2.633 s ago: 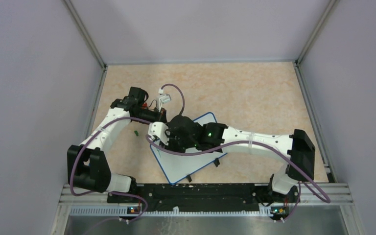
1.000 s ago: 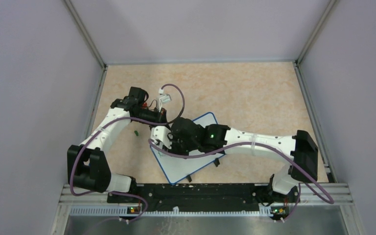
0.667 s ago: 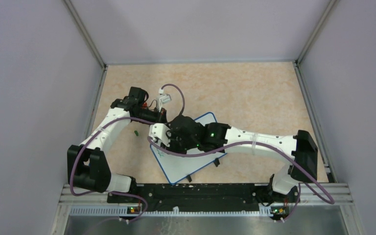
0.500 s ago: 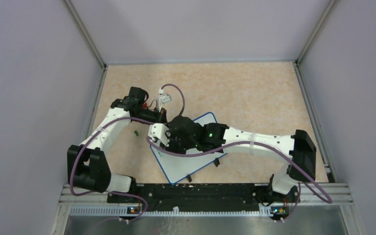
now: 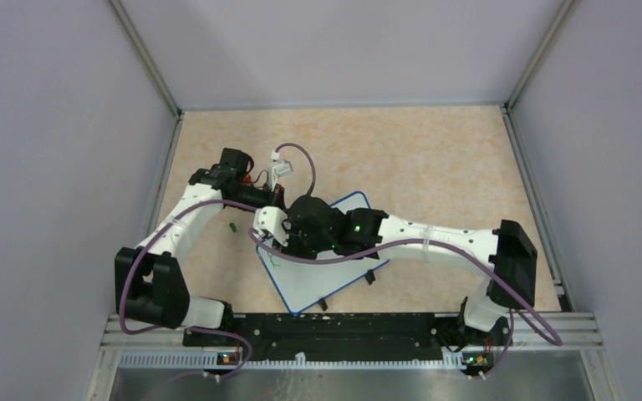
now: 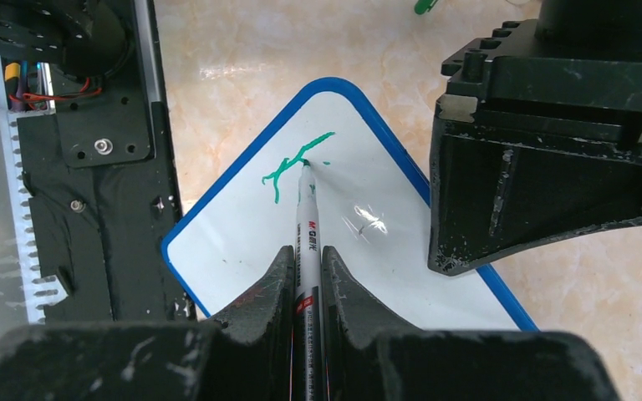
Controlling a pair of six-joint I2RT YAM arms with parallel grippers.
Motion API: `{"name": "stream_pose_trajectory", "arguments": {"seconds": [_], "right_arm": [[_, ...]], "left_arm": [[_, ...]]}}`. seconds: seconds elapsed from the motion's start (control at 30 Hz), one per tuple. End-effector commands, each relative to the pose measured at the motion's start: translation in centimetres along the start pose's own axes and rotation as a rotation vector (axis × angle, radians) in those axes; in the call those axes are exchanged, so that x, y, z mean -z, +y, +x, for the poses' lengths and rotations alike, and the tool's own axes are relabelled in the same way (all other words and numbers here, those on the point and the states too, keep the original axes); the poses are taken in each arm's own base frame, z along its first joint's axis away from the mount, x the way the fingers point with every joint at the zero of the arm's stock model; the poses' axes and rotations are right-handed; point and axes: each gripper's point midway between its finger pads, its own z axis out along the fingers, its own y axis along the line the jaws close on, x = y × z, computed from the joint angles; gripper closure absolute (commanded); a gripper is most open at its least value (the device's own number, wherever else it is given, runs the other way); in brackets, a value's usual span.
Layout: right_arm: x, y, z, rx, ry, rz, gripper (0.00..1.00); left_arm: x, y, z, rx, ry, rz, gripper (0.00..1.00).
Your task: Write a sentence on the whiteboard
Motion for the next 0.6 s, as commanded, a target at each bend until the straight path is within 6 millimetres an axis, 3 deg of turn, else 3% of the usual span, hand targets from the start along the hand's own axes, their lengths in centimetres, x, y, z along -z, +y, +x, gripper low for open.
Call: {"name": "stream_pose_trajectory", "arguments": {"seconds": [0.0, 0.57], "right_arm": [[1.0, -2.4, -2.2, -0.007, -0.067, 0.07, 1.0], [2.3, -3.0, -2.4, -0.019, -0.073, 0.095, 1.0]], "left_arm": [[-0.3, 0.3, 0.8, 0.005, 0.027, -0.029, 1.0], [-0.4, 0.6, 0.9, 0.014, 0.033, -0.036, 1.0]]}}
